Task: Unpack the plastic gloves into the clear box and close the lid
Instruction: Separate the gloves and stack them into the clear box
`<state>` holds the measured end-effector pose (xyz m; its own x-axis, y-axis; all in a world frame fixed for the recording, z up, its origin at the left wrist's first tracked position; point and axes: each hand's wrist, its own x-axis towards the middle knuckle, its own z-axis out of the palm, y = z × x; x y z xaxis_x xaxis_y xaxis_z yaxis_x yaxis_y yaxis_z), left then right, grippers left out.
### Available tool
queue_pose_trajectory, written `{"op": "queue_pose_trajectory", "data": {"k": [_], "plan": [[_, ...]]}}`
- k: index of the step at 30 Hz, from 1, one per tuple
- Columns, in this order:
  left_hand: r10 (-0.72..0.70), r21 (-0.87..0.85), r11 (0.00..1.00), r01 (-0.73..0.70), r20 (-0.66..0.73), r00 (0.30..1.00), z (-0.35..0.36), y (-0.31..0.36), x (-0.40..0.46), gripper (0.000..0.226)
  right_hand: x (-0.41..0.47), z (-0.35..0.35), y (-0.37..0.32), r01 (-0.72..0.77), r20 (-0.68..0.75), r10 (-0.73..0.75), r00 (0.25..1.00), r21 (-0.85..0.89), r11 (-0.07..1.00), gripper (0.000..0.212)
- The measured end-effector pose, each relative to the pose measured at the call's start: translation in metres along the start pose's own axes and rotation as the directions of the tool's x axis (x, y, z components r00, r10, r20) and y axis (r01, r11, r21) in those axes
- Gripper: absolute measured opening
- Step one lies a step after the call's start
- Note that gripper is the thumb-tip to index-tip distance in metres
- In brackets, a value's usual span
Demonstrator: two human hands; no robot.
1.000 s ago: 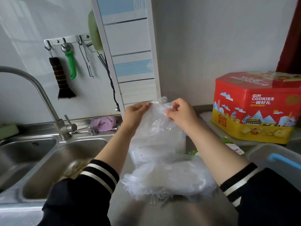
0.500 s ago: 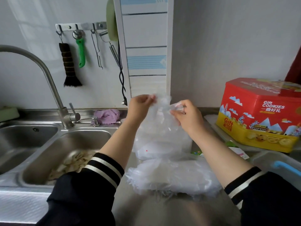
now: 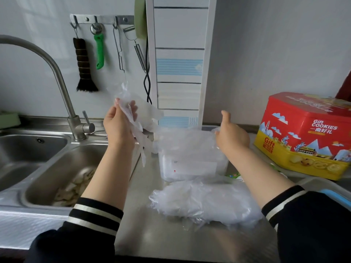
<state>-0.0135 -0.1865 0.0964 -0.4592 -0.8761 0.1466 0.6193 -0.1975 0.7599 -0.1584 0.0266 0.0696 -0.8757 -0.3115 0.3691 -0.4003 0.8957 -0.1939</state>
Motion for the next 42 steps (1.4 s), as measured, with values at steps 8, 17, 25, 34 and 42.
{"op": "queue_pose_trajectory", "data": {"k": [8, 17, 25, 34, 42], "plan": [[0.0, 0.062, 0.998, 0.0, 0.004, 1.0, -0.013, 0.004, -0.012, 0.02, 0.009, -0.027, -0.03, 0.2, 0.27, -0.204, 0.941, 0.042, 0.979, 0.046], [0.036, 0.056, 0.998, -0.036, 0.004, 0.999, -0.003, 0.024, -0.022, 0.021, 0.014, 0.015, -0.064, 0.334, 0.72, -0.167, 0.674, -0.095, 0.938, 0.039], [0.26, -0.009, 0.965, -0.261, 0.127, 0.957, 0.034, 0.026, -0.022, 0.021, 0.019, 0.006, -0.048, 0.144, 0.507, -0.213, 0.835, 0.173, 0.974, 0.045], [0.169, 0.571, 0.316, -0.758, 0.752, 0.637, 0.102, -0.071, -0.028, 0.025, 0.007, -0.043, 0.028, 0.081, -0.092, -0.009, 0.996, 0.828, 0.555, 0.009], [-0.447, 0.542, -0.14, -0.829, 0.712, 0.541, 0.1, -0.133, -0.035, 0.034, -0.013, -0.042, 0.067, 0.093, -0.066, -0.067, 0.996, 0.821, 0.563, 0.008]]}}
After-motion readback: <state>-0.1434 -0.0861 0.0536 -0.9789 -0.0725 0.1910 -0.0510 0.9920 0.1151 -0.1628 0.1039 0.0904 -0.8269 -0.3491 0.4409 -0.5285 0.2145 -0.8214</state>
